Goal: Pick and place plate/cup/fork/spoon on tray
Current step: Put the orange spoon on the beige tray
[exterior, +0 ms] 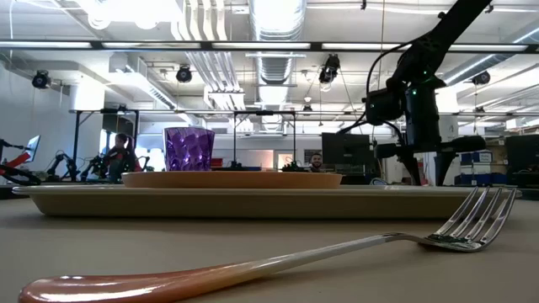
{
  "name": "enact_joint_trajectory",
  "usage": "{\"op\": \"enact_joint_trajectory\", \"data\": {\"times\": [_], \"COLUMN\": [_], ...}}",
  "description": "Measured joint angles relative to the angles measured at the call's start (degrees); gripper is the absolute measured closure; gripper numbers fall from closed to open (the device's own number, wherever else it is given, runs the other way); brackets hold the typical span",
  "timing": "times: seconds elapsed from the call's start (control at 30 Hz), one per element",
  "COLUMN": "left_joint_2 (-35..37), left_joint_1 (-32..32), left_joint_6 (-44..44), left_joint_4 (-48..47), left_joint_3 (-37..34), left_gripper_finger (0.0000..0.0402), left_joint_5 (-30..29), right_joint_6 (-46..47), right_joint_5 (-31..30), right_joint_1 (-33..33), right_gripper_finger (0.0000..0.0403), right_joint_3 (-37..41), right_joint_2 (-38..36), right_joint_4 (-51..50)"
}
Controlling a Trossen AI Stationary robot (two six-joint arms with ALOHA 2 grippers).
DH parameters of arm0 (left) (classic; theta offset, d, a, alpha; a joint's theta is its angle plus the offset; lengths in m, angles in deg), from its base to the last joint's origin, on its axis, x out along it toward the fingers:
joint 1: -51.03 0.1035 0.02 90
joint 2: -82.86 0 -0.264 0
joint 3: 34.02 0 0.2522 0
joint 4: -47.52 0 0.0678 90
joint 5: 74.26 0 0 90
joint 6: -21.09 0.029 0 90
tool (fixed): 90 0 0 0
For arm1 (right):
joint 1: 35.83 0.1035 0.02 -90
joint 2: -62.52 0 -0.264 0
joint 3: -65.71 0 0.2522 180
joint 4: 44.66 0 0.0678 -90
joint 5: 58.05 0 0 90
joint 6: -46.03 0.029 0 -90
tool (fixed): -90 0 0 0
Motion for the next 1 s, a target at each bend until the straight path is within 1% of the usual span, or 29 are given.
{"op": "enact_joint_trajectory", "data": {"times": [0.13,0.4,0.5,0.6,1.0], "left_joint_2": [-0.11,1.0,2.66,5.01,12.87], "left_joint_1": [0.0,0.02,0.02,0.02,0.03], "left_joint_6": [0.36,5.9,5.74,5.71,5.53], "left_joint_4": [0.01,-2.81,-6.25,-7.64,-8.65], "left_joint_3": [-0.02,0.5,1.05,1.09,1.14], "left_gripper_finger": [0.0282,0.0282,0.0282,0.0282,0.0282], "left_joint_5": [-0.07,-0.14,-0.13,-0.16,-0.25], "right_joint_6": [0.1,8.83,11.77,13.26,13.82], "right_joint_5": [-1.1,-2.66,-2.96,-3.01,-3.49], "right_joint_1": [-1.81,-1.19,-0.36,0.13,0.38], "right_gripper_finger": [0.0259,0.0259,0.0259,0.0259,0.026], "right_joint_3": [0.26,0.79,0.79,0.93,4.22], "right_joint_2": [0.0,0.11,0.13,0.13,0.07], "right_joint_4": [0.12,1.34,2.62,4.3,4.85]}}
